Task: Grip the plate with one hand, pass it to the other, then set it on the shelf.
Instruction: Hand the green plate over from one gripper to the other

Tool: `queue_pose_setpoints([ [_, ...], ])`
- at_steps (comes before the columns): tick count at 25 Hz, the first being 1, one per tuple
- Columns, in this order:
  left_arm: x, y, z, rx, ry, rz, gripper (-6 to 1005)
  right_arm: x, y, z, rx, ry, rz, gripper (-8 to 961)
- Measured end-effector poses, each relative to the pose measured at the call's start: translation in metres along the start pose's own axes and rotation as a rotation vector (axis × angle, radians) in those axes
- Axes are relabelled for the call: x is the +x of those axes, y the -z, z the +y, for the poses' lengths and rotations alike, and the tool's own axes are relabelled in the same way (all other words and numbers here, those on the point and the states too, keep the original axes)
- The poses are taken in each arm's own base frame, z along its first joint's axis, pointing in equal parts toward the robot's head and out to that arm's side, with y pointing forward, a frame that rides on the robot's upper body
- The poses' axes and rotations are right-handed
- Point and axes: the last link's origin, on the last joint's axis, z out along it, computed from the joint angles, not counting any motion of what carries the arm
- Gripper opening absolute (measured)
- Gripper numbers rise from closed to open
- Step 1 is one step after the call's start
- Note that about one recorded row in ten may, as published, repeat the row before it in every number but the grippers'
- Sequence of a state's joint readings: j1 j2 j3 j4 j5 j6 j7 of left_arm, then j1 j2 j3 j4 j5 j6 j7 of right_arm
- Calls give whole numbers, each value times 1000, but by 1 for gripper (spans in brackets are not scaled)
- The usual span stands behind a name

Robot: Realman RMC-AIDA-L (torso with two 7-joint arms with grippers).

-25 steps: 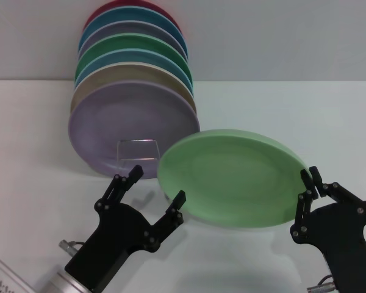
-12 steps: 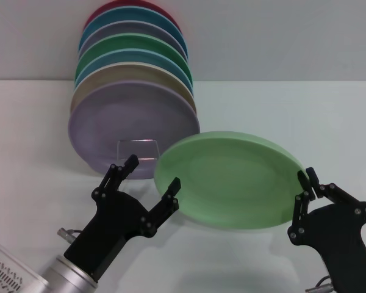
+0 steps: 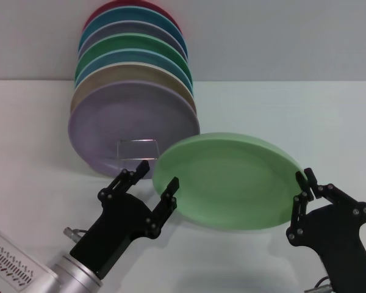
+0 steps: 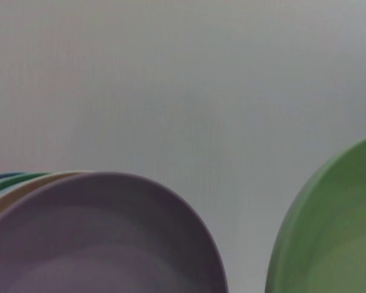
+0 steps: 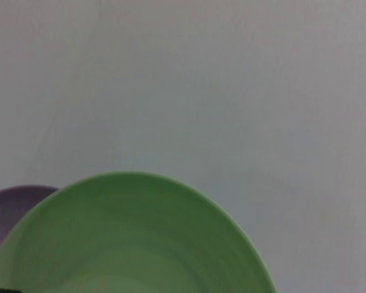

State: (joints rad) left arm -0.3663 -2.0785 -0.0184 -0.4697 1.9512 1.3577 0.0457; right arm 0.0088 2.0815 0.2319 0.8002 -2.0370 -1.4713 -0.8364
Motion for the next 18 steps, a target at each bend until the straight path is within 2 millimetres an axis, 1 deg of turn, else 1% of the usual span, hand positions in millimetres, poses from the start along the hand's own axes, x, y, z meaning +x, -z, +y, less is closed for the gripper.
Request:
queue_pose_setpoints([
  [7, -1, -1, 1, -3, 5, -6, 580, 0, 0, 1, -8, 0, -3, 18],
  [12, -1, -1, 2, -3, 5, -6, 499, 0, 0, 0, -8, 3, -3, 19],
  [18, 0, -1, 2, -2, 9, -5, 293, 1, 1, -1, -7, 9, -4, 19],
])
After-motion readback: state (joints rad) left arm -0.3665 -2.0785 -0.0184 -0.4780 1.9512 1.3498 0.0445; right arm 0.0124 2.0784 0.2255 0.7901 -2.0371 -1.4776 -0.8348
